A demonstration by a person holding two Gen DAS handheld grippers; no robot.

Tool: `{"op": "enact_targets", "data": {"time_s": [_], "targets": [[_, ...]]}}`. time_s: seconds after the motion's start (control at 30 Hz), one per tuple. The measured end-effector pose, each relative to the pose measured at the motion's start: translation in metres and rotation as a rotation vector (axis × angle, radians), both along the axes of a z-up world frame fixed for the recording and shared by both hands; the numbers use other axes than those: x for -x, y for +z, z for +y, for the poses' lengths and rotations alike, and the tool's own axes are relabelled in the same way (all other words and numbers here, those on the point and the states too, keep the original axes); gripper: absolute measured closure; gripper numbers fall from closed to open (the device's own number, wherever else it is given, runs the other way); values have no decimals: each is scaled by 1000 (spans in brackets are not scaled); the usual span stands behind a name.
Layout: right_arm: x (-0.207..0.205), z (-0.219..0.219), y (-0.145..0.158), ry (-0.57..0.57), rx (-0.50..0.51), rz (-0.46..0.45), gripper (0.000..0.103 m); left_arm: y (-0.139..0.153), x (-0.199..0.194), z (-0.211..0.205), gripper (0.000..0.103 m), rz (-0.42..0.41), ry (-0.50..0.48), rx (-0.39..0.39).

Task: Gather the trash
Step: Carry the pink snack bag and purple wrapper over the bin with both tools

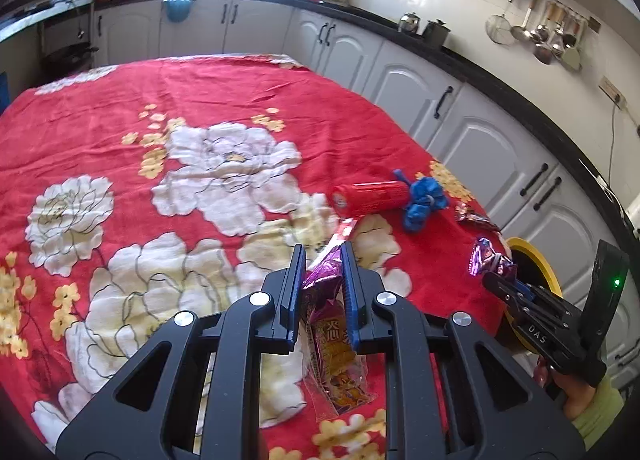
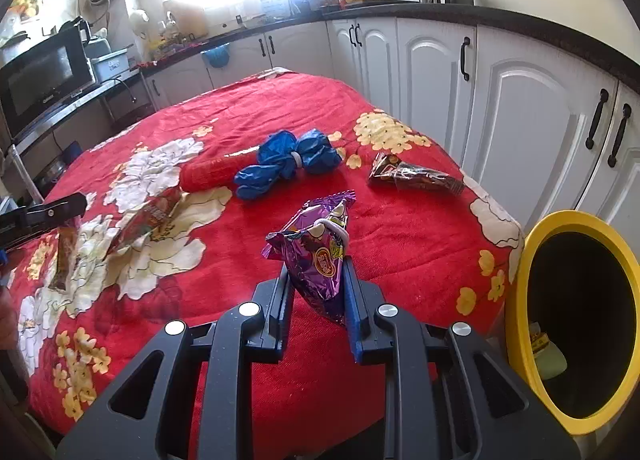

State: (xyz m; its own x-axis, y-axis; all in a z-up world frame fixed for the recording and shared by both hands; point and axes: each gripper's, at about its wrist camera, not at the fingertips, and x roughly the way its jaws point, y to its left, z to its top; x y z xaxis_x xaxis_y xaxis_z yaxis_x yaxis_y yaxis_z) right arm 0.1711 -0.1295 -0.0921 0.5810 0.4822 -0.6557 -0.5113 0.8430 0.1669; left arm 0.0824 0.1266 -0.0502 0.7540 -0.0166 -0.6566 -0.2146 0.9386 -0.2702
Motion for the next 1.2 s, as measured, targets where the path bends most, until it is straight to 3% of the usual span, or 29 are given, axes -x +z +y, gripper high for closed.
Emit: {"op": "enact_targets", "data": {"time_s": [1.2], "targets": [[11, -112, 44, -218, -91, -104, 81, 36, -46, -141, 91, -112, -288, -63]]}}
